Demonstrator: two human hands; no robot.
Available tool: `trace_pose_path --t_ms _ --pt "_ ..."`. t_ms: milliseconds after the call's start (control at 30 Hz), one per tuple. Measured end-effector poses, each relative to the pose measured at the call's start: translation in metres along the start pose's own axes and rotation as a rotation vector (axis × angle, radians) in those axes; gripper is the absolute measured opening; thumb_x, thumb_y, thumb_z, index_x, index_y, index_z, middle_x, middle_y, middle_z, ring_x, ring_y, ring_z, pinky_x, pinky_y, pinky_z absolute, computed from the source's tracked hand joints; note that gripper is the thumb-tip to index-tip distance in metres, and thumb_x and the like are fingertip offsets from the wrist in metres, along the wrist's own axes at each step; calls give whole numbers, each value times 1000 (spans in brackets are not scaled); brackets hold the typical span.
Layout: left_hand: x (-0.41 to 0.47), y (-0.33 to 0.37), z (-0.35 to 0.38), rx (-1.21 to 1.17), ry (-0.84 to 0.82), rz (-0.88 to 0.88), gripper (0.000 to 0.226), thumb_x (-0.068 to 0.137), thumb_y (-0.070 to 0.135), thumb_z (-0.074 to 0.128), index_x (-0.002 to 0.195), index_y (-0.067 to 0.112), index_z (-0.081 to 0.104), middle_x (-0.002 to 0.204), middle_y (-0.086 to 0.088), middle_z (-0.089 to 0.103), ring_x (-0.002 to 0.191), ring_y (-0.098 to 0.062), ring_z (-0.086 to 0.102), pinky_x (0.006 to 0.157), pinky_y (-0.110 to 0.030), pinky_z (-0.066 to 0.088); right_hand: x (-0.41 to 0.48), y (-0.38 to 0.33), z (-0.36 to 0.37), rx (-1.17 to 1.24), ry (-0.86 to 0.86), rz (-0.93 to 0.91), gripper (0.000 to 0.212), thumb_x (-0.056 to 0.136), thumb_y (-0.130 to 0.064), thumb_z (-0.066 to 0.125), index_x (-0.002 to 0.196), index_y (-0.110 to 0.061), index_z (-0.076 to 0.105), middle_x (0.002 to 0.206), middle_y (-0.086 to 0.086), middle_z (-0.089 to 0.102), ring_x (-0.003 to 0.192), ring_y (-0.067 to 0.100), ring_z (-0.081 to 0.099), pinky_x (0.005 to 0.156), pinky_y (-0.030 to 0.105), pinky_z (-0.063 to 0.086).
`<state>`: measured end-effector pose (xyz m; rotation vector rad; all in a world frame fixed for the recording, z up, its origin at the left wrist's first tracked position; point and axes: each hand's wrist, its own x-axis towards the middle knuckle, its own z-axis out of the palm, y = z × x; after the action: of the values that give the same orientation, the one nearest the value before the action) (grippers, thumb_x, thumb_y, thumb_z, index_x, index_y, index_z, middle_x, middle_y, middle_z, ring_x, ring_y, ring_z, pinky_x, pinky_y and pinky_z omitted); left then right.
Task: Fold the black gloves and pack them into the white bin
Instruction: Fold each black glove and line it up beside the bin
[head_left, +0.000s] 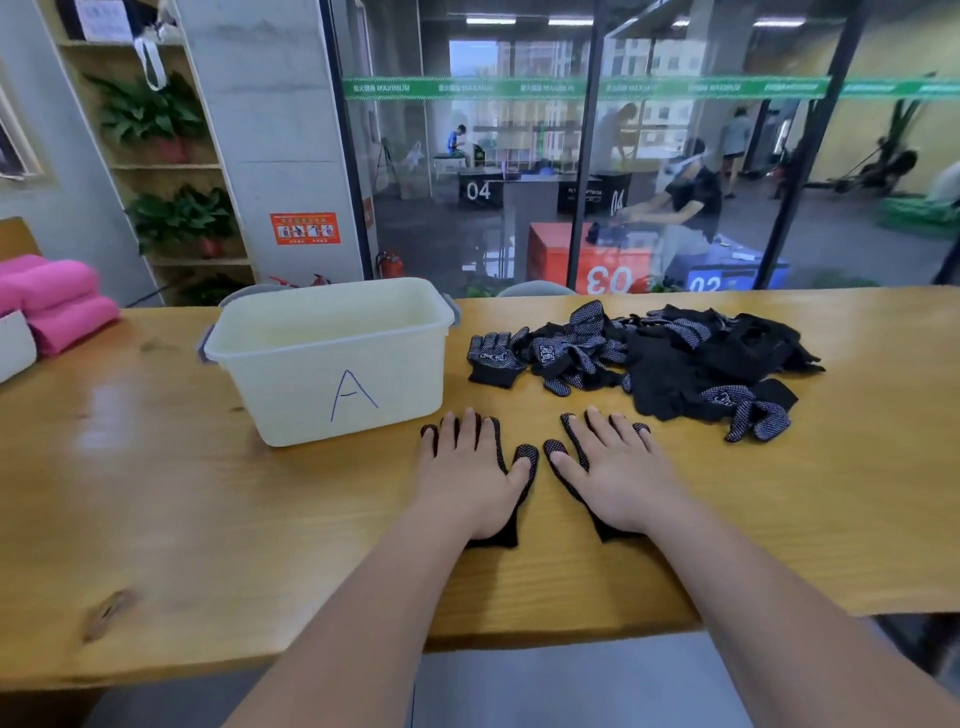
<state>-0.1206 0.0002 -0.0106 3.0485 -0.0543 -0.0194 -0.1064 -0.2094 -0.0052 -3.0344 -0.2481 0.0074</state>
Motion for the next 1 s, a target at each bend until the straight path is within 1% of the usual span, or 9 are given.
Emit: trace_pose_path --t_ms 267,367,467,567,633,767,833,900,1000 --pt "-14 2 0 -6 -17 13 88 102 74 7 170 20 -3 177 -5 -13 163 -29 -15 131 -55 -4 -14 -1 0 6 -30 3 82 98 -78 5 168 -34 -2 176 -6 -11 162 21 -10 131 49 0" --pt "-20 3 -2 -63 61 -5 83 104 71 13 171 22 6 178 -3 -2 164 -27 -9 132 -53 -2 -20 2 -6 102 8 -24 78 102 -73 9 168 -33 4 176 -6 -6 162 19 -8 132 47 0" --pt "-29 -1 -9 -186 267 53 66 109 56 28 166 22 30 175 1 22 163 -23 8 132 -46 9 -31 12 -13 244 152 -105 64 109 -59 20 167 -32 19 176 -9 7 162 14 -1 132 45 5" --pt "-44 -11 -16 -295 317 149 47 109 45 42 149 27 58 159 9 50 150 -16 37 122 -36 32 -54 30 -19 300 231 -201 49 110 -51 37 154 -35 50 166 -17 36 155 8 26 127 37 25" --pt "-55 -17 -13 -244 259 179 43 108 47 47 145 31 61 154 14 53 144 -14 42 119 -37 36 -68 38 -16 253 199 -228 42 107 -50 46 146 -39 59 158 -23 45 148 4 35 122 31 32" --pt "-71 -20 -7 -339 268 201 46 107 49 51 150 32 57 157 18 48 150 -8 33 126 -36 28 -75 40 -5 291 255 -250 42 109 -47 44 147 -36 60 159 -21 45 152 4 32 125 28 26" --pt "-77 -22 -9 -428 387 223 33 106 41 57 136 32 67 142 20 59 139 -5 42 117 -31 36 -77 40 -6 311 336 -272 36 108 -41 48 137 -35 68 148 -22 54 144 3 39 115 23 33" --pt "-82 -24 -11 -456 478 225 15 102 37 63 112 34 74 116 23 63 118 -5 51 100 -27 42 -81 41 -6 253 383 -298 29 105 -41 52 123 -37 74 125 -27 59 123 0 46 98 20 43" --pt "-85 -23 -13 -417 417 190 6 95 43 70 93 38 71 96 22 60 98 -2 52 88 -30 47 -84 39 -8 179 365 -323 27 103 -46 51 116 -41 73 113 -28 57 108 -1 45 85 21 45"
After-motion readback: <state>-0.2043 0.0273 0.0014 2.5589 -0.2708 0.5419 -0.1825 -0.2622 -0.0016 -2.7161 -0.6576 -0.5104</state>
